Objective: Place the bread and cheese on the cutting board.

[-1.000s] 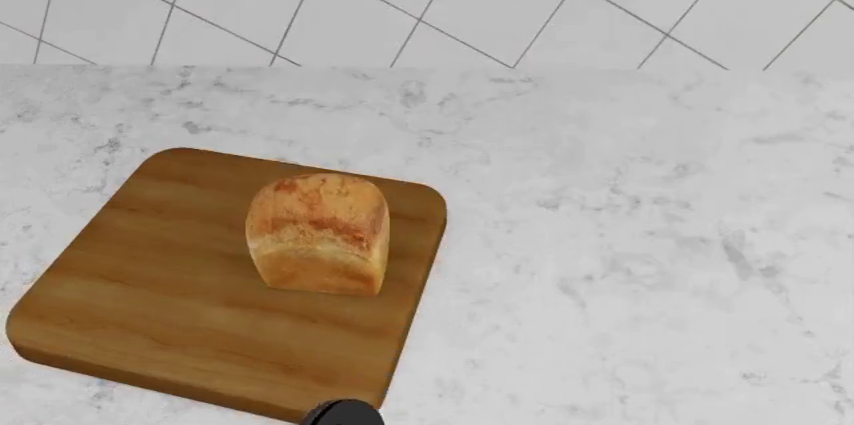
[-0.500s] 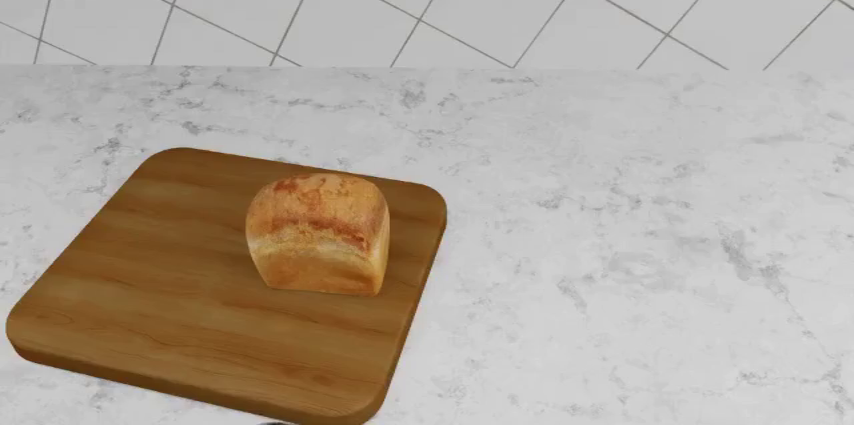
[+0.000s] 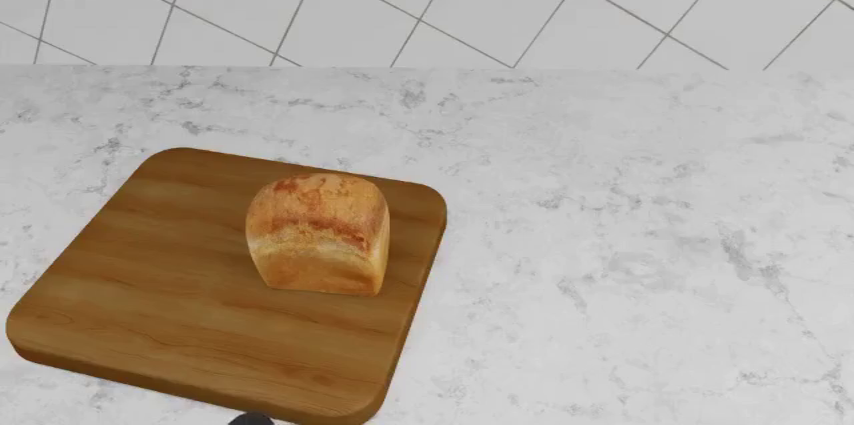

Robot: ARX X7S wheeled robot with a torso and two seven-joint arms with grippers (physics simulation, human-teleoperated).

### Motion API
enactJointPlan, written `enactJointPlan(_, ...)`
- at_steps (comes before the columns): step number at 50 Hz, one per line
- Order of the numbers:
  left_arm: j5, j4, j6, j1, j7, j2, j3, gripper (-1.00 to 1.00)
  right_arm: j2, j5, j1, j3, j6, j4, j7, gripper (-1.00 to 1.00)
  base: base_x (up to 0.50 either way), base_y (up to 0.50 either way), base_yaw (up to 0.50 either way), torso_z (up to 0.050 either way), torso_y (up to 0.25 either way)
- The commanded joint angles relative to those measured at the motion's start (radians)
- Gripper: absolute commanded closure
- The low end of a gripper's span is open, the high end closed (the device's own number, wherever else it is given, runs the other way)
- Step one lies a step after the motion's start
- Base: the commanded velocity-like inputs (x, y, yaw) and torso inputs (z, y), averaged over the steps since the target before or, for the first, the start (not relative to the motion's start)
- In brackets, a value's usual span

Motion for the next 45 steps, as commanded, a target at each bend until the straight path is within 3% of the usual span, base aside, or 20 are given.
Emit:
enactJointPlan(1,-0.022,-0.001,0.000,-0.004,-0.017,-0.009,-0.003,-1.00,0.005,-0.059,-0.045,-0.023,-0.032,0.053,-0.037,-1.00,0.00,0.00,0.00,0.000,0.000)
enactJointPlan(27,-0.020,-0.011,0.028,0.006,-0.024,-0.023,0.016,-1.00,-0.024,-0.103,-0.074,-0.068,-0.061,0.108,-0.077,-1.00,0.00,0.00,0.00,0.000,0.000)
enactJointPlan(28,-0.019,-0.012,0.030,0.007,-0.024,-0.024,0.015,-1.00,-0.027,-0.100,-0.069,-0.067,-0.056,0.100,-0.063,1.00,0.00,0.00,0.00,0.000,0.000)
enactJointPlan(45,-0.012,-0.019,0.046,0.006,-0.028,-0.028,0.042,-1.00,-0.007,-0.057,-0.026,-0.037,-0.027,0.012,0.053,1.00,0.00,0.00,0.00,0.000,0.000)
